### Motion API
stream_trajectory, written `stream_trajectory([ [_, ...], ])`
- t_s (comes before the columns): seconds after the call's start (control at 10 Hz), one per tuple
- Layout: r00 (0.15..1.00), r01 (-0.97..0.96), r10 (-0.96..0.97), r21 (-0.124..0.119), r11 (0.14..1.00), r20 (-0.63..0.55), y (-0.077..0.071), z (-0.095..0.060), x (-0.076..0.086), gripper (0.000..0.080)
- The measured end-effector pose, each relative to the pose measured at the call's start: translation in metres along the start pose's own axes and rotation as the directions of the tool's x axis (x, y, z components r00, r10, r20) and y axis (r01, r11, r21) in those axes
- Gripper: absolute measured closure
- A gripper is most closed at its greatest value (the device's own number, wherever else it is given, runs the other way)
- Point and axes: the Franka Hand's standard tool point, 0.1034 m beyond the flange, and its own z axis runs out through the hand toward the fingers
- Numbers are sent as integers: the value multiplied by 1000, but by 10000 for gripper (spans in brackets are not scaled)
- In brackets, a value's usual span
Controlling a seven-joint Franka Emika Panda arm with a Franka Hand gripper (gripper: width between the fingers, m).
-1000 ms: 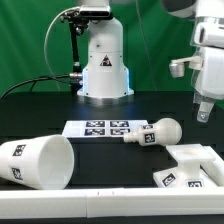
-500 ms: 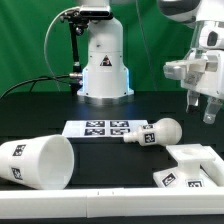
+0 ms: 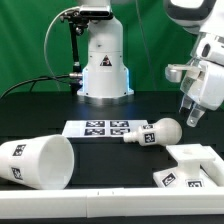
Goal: Assemble lamp
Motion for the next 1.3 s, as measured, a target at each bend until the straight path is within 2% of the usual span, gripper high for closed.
stream_trajectory([
  [0.2, 996, 14, -15, 10, 1000, 92, -5, 0, 5, 101],
  [0.4, 979, -1, -7, 39, 999, 206, -11, 4, 4, 101],
  [0.5, 957, 5, -21, 56, 998, 289, -18, 11, 3, 101],
  [0.7, 916, 9, -36, 68, 998, 400, -26, 21, 5, 101],
  [0.8, 883, 3, -44, 88, 996, 468, -27, 25, 1, 101],
  [1.3, 872, -25, -29, 104, 994, 489, -14, 34, -9, 101],
])
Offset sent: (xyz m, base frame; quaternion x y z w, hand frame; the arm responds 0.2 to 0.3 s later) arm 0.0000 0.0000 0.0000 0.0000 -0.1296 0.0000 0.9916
